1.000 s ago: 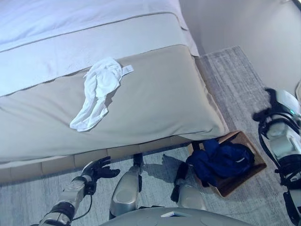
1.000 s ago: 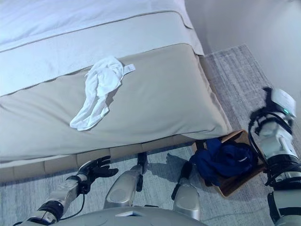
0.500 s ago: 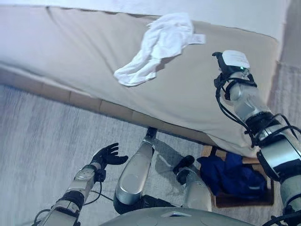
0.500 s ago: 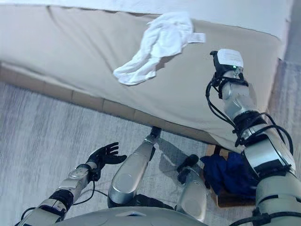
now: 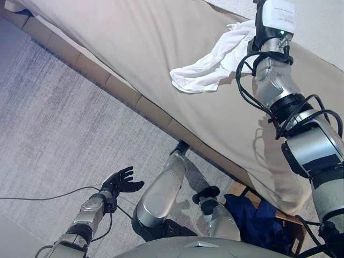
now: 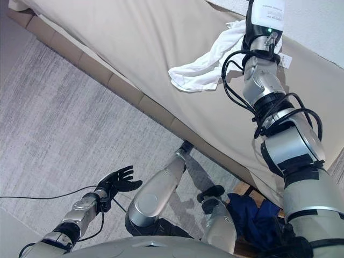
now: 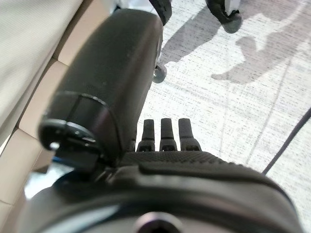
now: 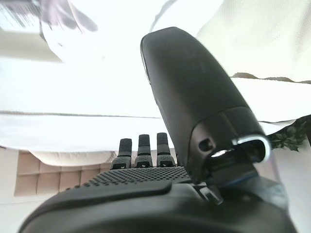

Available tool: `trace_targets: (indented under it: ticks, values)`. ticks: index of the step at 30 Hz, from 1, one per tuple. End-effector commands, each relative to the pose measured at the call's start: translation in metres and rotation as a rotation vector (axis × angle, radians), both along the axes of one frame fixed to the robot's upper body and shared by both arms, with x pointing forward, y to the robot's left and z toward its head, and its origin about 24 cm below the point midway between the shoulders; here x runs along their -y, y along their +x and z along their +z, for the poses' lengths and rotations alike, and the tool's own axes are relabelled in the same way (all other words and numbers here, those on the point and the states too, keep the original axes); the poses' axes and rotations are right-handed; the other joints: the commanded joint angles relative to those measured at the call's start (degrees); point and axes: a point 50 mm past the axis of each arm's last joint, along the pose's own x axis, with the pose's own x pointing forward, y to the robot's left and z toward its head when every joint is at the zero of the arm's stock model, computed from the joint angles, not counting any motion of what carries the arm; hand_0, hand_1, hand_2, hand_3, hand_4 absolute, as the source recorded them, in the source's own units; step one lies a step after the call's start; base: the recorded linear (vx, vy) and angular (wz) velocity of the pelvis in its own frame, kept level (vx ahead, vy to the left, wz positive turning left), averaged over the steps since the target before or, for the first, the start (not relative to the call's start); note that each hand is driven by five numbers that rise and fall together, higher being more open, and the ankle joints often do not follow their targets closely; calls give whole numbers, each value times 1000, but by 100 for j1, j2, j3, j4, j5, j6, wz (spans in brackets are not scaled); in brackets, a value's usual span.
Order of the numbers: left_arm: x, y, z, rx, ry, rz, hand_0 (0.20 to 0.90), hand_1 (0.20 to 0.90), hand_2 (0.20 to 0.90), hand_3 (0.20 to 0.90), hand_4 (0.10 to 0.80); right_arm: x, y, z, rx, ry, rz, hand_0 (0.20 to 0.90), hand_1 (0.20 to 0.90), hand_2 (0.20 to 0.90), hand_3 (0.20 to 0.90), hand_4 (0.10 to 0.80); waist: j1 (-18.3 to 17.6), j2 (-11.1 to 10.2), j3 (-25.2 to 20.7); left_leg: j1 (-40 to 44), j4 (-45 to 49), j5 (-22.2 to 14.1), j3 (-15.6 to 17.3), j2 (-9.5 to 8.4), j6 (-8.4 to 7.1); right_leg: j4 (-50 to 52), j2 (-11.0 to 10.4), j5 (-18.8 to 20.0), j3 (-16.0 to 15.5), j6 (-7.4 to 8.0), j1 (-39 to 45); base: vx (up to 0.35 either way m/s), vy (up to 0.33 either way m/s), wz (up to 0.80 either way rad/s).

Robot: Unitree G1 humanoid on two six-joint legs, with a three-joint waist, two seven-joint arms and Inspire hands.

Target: Pick up the clothes from the bed and place them into the basket

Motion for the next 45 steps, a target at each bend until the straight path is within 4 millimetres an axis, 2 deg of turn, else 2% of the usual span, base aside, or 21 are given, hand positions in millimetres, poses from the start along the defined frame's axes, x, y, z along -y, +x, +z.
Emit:
trace_targets:
  ticks: [1,7,11,13,16,21,25,28,29,30,31,32,33,35,37,42,45]
  values:
    - [-16,-32,-9,-40,-10,58,900,900,900,900,800,-9,-8,50,154,-93,-3,900,900,900,900,800,55,-47,-115,389,-385,-487,640,152,381,950,-67,402,32,-203,-383,10,-6,8]
    - [-15,-27,-5,-21,-14,50,900,900,900,900,800,-5,-1,42,-37,-158,-63,900,900,900,900,800,141,-70,-115,344,-454,-416,547,169,343,947,-30,360,-2,-198,-377,21,-20,7]
    - [-17,-24,-1,15,-39,53,900,900,900,900,800,-20,0,57,8,-236,-46,900,900,900,900,800,281,-34,-115,120,-347,-383,460,179,318,1000,-13,259,-147,-210,-506,-1,-3,2]
    - [-16,-20,5,56,-67,50,900,900,900,900,800,-31,-1,69,46,-268,-24,900,900,900,900,800,406,4,-115,-193,-136,-367,393,125,295,1154,3,164,-241,-227,-724,-40,24,-4]
    - [-17,-18,10,94,-90,37,900,900,900,900,800,-36,-3,80,60,-318,-50,900,900,900,900,800,532,74,-115,-545,68,-333,321,82,293,1429,-11,38,-366,-248,-1027,-44,11,10]
    - [-21,-21,15,139,-140,47,900,900,900,900,800,-35,-5,97,68,-324,-107,900,900,900,900,800,744,191,-115,-1191,392,-264,217,21,284,1984,-129,-201,-570,-284,-1583,-69,20,22]
    - [-24,-30,12,121,-154,50,900,900,900,900,800,-29,-4,98,44,-310,-162,900,900,900,900,800,866,257,-115,-1612,608,-239,162,4,283,2356,-252,-311,-665,-247,-1933,-51,8,21]
    - [-29,-39,10,105,-165,63,900,900,900,900,800,-21,-3,93,-43,-290,-241,900,900,900,900,800,929,281,-115,-1844,733,-243,135,-26,291,2443,-289,-330,-707,-222,-2097,-55,-18,9]
    - [-30,-40,10,102,-166,65,900,900,900,900,800,-20,-3,92,-71,-289,-257,867,867,867,862,762,940,278,-115,-1882,752,-244,129,-26,291,2441,-282,-335,-707,-217,-2118,-43,-26,6]
    - [-32,-42,9,100,-167,68,900,900,900,900,800,-19,-2,90,-103,-284,-272,761,761,761,738,638,952,266,-115,-1921,772,-244,126,-23,287,2429,-265,-337,-711,-213,-2135,-40,-31,4]
    - [-33,-43,9,98,-167,68,900,900,900,900,800,-17,-2,87,-145,-268,-292,528,528,528,466,366,964,255,-115,-1950,784,-243,115,-18,282,2409,-253,-333,-726,-206,-2146,-35,-42,5]
    - [-35,-43,10,99,-167,67,900,900,900,900,800,-15,-1,84,-188,-255,-314,528,528,528,466,366,975,244,-115,-1970,788,-240,101,-9,273,2388,-242,-327,-741,-195,-2152,-30,-49,4]
    - [-37,-44,11,100,-164,65,900,900,900,900,800,-13,-1,81,-240,-240,-343,300,300,300,200,100,986,224,-115,-1977,780,-229,87,6,262,2360,-221,-315,-752,-181,-2143,-29,-62,0]
    - [-41,-45,13,113,-155,60,900,900,900,900,800,-3,-3,73,-394,-184,-423,300,300,300,200,100,1008,171,-115,-1994,770,-218,58,31,247,2294,-173,-289,-768,-178,-2104,-22,-79,-3]
    - [-50,-44,19,136,-142,55,900,900,900,900,800,13,-4,56,-544,-85,-471,300,300,300,200,100,1039,97,-115,-1931,660,-154,-8,80,215,2124,-65,-278,-812,-170,-1952,-14,-134,-5]
    - [-57,-35,29,172,-96,28,900,900,900,900,800,29,-6,55,-494,7,-452,300,300,300,200,100,1054,-12,-115,-1736,539,-115,-58,117,162,1863,124,-220,-808,-180,-1653,11,-129,-10]
    - [-58,-31,31,171,-61,38,900,900,900,900,800,25,-4,65,-312,-16,-370,300,300,300,200,100,977,-115,-115,-1457,400,-138,-54,182,151,1628,263,-97,-739,-169,-1414,6,-128,-14]
